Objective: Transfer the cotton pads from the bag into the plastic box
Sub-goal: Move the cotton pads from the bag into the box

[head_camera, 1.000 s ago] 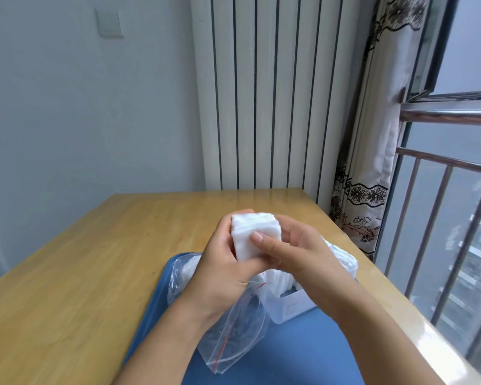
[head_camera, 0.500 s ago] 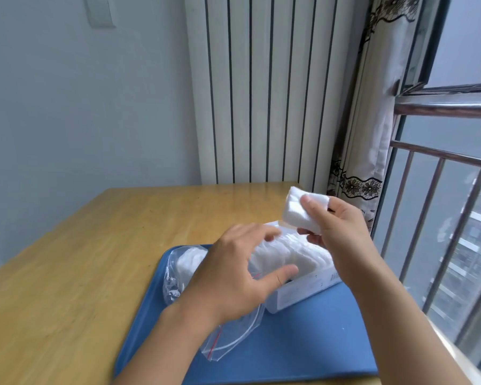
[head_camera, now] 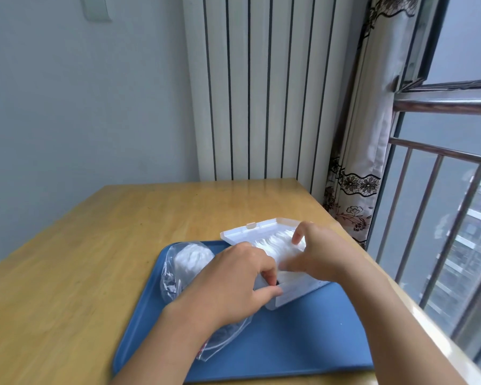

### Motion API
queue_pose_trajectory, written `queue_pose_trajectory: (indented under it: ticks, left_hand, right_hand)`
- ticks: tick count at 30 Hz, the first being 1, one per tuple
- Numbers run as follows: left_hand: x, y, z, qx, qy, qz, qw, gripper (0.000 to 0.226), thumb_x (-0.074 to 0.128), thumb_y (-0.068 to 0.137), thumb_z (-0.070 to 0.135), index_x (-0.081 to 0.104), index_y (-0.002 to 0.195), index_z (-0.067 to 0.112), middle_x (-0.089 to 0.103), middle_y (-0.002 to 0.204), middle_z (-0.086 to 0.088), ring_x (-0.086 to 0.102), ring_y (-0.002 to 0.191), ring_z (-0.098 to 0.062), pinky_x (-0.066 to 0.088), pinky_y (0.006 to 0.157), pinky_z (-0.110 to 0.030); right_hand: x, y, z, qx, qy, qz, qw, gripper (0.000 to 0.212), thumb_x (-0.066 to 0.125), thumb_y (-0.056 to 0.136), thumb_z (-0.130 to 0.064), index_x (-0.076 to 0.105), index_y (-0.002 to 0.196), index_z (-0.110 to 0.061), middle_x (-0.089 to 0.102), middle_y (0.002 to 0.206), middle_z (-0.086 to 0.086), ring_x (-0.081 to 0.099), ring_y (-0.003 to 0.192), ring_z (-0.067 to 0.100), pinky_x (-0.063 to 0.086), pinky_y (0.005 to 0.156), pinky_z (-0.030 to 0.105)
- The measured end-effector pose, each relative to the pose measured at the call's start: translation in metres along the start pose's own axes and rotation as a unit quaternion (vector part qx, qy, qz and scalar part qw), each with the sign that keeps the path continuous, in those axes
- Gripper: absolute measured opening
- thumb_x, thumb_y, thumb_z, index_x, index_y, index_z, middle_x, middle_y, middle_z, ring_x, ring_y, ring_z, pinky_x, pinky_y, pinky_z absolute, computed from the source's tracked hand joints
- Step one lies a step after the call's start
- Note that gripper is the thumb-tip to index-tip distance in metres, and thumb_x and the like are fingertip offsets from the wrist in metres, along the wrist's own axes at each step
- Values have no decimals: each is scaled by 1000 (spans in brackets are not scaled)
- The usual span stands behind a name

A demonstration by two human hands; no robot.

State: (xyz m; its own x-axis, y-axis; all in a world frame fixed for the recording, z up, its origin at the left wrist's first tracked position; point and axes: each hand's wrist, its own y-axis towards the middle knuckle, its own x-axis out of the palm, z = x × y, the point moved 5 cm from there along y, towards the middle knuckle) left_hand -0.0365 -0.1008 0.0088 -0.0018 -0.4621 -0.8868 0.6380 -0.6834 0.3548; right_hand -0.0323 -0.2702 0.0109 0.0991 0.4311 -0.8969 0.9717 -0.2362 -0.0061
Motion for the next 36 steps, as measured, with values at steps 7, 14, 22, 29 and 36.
queue_pose_trajectory:
  ticks: [7, 14, 22, 29, 36]
  left_hand:
    - [1, 0, 0, 1, 18, -1, 1000, 19, 67, 89, 44, 59, 78, 31, 54, 77, 19, 45, 89, -1, 45, 83, -24]
    - [7, -1, -3, -4, 16, -1, 1000, 20, 60, 93, 48, 58, 85, 29, 60, 90, 15, 50, 96, -6, 45, 87, -26]
    - [9, 0, -13, -21, 21, -15, 999, 26, 57, 94, 51, 72, 97, 30, 65, 100, 16, 56, 104, -8, 50, 90, -34]
    - [11, 1, -22, -51, -11, -26, 998, 31, 55, 87, 53, 70, 87, 27, 67, 87, 12, 62, 89, -12, 55, 79, -37]
    - [4, -1, -16, -36, -48, -2, 998, 20, 67, 89, 41, 75, 83, 24, 65, 90, 18, 64, 91, -10, 55, 81, -37]
  right_hand:
    - [9, 8, -7, 39, -164, 96, 981, 59, 82, 66, -41, 49, 107, -16, 52, 90, -4, 59, 79, 23, 39, 55, 29]
    - [3, 2, -2, -12, -17, 63, 998, 73, 91, 51, -55, 51, 105, -25, 60, 88, -6, 59, 76, 15, 39, 54, 30]
    - [-13, -24, -19, -128, 228, -76, 962, 44, 52, 100, -52, 77, 88, -18, 78, 93, -8, 61, 46, 22, 34, 41, 21]
    - [20, -31, -15, -23, 0, -251, 968, 74, 20, 85, -86, 53, 133, -41, 53, 143, 7, 73, 64, 19, 45, 56, 27]
    - [25, -27, -23, -24, -11, -188, 982, 79, 15, 87, -84, 62, 118, -28, 63, 95, 6, 68, 54, 21, 40, 55, 29]
